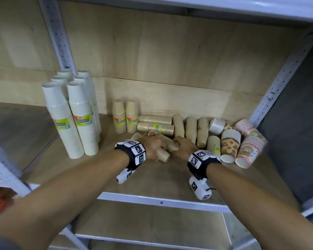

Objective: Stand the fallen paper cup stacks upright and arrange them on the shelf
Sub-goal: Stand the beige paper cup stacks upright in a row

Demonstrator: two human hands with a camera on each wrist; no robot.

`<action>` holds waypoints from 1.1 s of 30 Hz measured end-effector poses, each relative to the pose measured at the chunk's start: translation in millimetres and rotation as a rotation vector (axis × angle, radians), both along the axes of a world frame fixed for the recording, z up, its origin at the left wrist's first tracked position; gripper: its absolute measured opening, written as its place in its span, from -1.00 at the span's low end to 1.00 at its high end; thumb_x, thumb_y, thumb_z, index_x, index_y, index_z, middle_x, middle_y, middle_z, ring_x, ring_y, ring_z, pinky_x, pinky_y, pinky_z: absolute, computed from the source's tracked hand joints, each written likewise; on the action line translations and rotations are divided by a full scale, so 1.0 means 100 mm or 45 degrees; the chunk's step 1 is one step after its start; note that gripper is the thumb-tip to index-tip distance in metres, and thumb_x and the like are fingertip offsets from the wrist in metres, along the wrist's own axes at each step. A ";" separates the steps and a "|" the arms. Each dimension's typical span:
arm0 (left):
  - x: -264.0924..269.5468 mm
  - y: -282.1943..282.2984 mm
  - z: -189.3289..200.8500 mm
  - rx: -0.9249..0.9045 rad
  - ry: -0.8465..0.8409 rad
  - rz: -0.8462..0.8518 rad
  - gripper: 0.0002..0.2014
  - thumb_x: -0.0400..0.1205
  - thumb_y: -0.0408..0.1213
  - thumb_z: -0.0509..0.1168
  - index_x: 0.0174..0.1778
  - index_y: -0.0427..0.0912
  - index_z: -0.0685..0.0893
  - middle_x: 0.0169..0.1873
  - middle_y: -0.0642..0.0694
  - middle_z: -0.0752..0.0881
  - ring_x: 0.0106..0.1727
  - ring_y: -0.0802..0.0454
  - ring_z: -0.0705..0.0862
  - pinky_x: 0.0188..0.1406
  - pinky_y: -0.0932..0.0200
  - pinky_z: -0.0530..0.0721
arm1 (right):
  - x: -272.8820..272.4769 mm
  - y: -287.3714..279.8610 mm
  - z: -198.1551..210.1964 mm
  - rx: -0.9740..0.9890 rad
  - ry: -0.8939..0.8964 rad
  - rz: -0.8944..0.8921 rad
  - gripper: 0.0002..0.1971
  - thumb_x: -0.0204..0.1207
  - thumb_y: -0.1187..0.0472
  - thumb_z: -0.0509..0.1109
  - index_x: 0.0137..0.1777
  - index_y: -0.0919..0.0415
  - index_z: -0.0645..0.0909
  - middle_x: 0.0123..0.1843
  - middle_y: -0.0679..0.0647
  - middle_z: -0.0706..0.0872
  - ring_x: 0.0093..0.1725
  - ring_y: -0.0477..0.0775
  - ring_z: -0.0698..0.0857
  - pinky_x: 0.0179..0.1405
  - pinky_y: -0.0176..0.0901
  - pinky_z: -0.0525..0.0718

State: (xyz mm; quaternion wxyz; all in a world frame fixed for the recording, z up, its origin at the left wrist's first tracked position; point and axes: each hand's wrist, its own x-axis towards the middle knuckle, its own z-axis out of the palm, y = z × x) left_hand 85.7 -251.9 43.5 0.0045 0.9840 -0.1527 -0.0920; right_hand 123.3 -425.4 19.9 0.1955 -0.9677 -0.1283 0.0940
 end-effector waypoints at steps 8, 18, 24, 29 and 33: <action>-0.01 0.04 0.17 -0.057 -0.003 0.000 -0.54 0.38 -0.12 0.56 0.19 0.10 0.65 0.16 0.03 0.58 0.20 -0.05 0.57 0.10 -0.02 0.61 | 0.03 0.01 0.18 -0.017 -0.044 0.007 -0.48 0.42 0.10 0.48 0.40 0.09 0.56 0.25 0.11 0.71 0.17 0.17 0.71 -0.04 -0.15 0.56; 0.01 0.29 0.68 -0.329 -0.118 0.138 -0.60 0.35 -0.14 0.55 0.02 -0.04 0.54 -0.15 -0.04 0.69 -0.12 -0.08 0.68 -0.16 -0.01 0.70 | 0.10 0.16 0.77 0.068 -0.142 0.041 -0.50 0.34 0.12 0.57 0.30 0.03 0.58 0.21 0.08 0.62 0.14 0.12 0.66 -0.05 -0.17 0.57; 0.02 0.53 0.83 -0.605 -0.143 0.324 -0.53 0.44 -0.26 0.51 0.21 0.00 0.50 -0.09 -0.07 0.67 -0.07 -0.08 0.72 -0.28 0.13 0.69 | 0.05 0.42 1.04 0.046 -0.187 0.192 -0.50 0.36 0.25 0.55 0.32 0.16 0.57 0.25 0.09 0.68 0.22 0.13 0.67 0.05 -0.13 0.66; 0.04 0.67 0.82 -0.680 -0.097 0.406 -0.51 0.47 -0.27 0.49 0.28 -0.05 0.49 0.06 -0.08 0.65 0.01 -0.04 0.69 -0.23 0.17 0.65 | 0.02 0.62 1.12 -0.012 -0.203 0.248 -0.51 0.34 0.25 0.54 0.30 0.14 0.57 0.20 0.08 0.70 0.19 0.15 0.69 0.07 -0.04 0.73; 0.06 0.73 0.73 -0.748 -0.056 0.440 -0.55 0.50 -0.30 0.48 0.26 -0.02 0.49 -0.19 0.19 0.51 -0.21 0.16 0.60 -0.42 0.27 0.53 | 0.00 0.71 1.12 -0.001 -0.168 0.269 -0.48 0.30 0.27 0.55 0.29 0.17 0.57 0.24 0.13 0.72 0.22 0.17 0.70 0.17 0.08 0.73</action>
